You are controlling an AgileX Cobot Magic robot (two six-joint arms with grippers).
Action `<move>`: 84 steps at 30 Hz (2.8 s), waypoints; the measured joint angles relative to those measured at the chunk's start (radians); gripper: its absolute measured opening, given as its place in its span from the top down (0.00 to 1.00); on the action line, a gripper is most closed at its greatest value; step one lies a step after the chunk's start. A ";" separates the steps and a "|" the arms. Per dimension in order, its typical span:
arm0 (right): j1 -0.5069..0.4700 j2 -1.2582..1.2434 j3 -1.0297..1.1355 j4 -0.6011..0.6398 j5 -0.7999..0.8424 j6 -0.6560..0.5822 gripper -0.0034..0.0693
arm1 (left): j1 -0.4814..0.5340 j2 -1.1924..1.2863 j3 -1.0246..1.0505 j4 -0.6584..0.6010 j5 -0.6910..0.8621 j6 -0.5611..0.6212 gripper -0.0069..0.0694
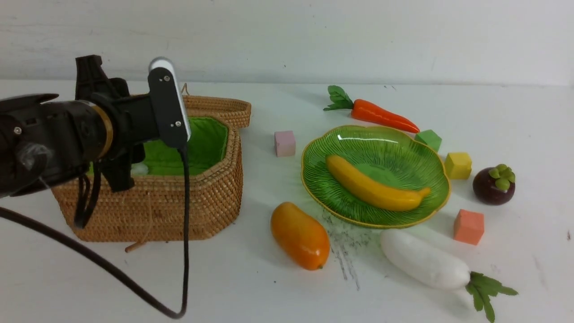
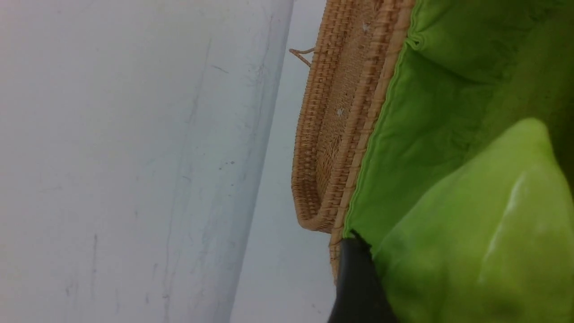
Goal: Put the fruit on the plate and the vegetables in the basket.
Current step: Take a chayote with your left arm and place it on the basket on the left, then grab the mango with your left arm and place it on the right plate
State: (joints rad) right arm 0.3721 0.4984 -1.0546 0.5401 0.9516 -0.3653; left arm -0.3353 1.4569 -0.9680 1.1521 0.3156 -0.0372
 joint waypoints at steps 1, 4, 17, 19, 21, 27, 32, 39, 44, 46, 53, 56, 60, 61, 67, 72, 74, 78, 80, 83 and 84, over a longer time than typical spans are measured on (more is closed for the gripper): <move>0.000 0.000 0.000 0.000 0.000 0.000 0.67 | 0.000 0.001 0.000 0.001 -0.001 -0.026 0.34; 0.000 0.000 0.000 0.001 0.000 0.000 0.67 | 0.000 0.001 0.000 0.007 -0.004 -0.073 0.31; 0.000 0.000 0.001 0.001 0.001 0.001 0.66 | 0.000 -0.034 0.000 0.007 -0.009 -0.097 0.15; 0.000 0.000 0.001 0.001 0.001 0.001 0.66 | 0.000 -0.059 0.000 -0.015 -0.020 -0.111 0.16; 0.000 0.000 0.001 0.001 0.001 0.001 0.66 | -0.001 -0.091 0.000 -0.083 -0.038 -0.165 0.18; 0.000 0.000 0.001 0.002 0.001 0.001 0.66 | -0.105 -0.189 0.000 -0.415 0.001 -0.397 0.26; 0.000 0.000 0.001 0.001 0.007 0.001 0.66 | -0.370 -0.207 0.000 -0.608 0.020 -0.405 0.42; 0.000 0.000 0.001 0.000 0.055 0.001 0.66 | -0.618 -0.069 -0.107 -0.766 0.276 -0.439 0.67; 0.000 0.000 0.001 0.000 0.093 0.001 0.66 | -0.622 0.058 -0.301 -0.878 0.559 -0.368 0.77; 0.000 0.000 0.001 0.000 0.103 0.001 0.66 | -0.622 0.091 -0.359 -0.901 0.618 -0.287 0.79; 0.000 0.000 0.001 -0.012 0.171 0.001 0.66 | -0.624 0.143 -0.401 -0.918 0.663 0.123 0.79; 0.000 0.000 0.001 -0.030 0.194 0.001 0.65 | -0.614 0.156 -0.403 -0.916 0.648 0.221 0.79; 0.000 0.000 0.001 -0.045 0.214 0.019 0.65 | -0.502 0.214 -0.462 -1.009 0.611 0.351 0.79; 0.000 0.000 0.001 -0.049 0.216 0.021 0.65 | -0.468 0.231 -0.483 -1.050 0.613 0.402 0.79; 0.000 0.000 0.001 -0.075 0.217 0.024 0.65 | -0.386 0.294 -0.530 -1.226 0.623 0.821 0.75; 0.000 0.000 0.001 -0.082 0.228 0.027 0.64 | -0.384 0.351 -0.531 -1.205 0.584 1.030 0.46; 0.000 0.000 0.001 -0.090 0.239 0.027 0.64 | -0.380 0.376 -0.531 -1.187 0.535 1.046 0.32; 0.000 0.000 0.001 -0.110 0.258 0.027 0.64 | -0.379 0.429 -0.531 -1.137 0.435 1.056 0.09; 0.000 0.000 0.001 -0.140 0.275 0.027 0.63 | -0.379 0.459 -0.531 -1.115 0.411 1.059 0.05; 0.000 0.000 0.001 -0.201 0.306 0.043 0.63 | -0.379 0.497 -0.531 -1.089 0.408 1.059 0.05; 0.000 0.000 0.001 -0.226 0.315 0.059 0.63 | -0.379 0.508 -0.531 -1.076 0.408 1.060 0.06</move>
State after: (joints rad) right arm 0.3721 0.4984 -1.0536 0.3143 1.2670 -0.3062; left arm -0.7142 1.9645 -1.4986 0.0758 0.7236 1.0227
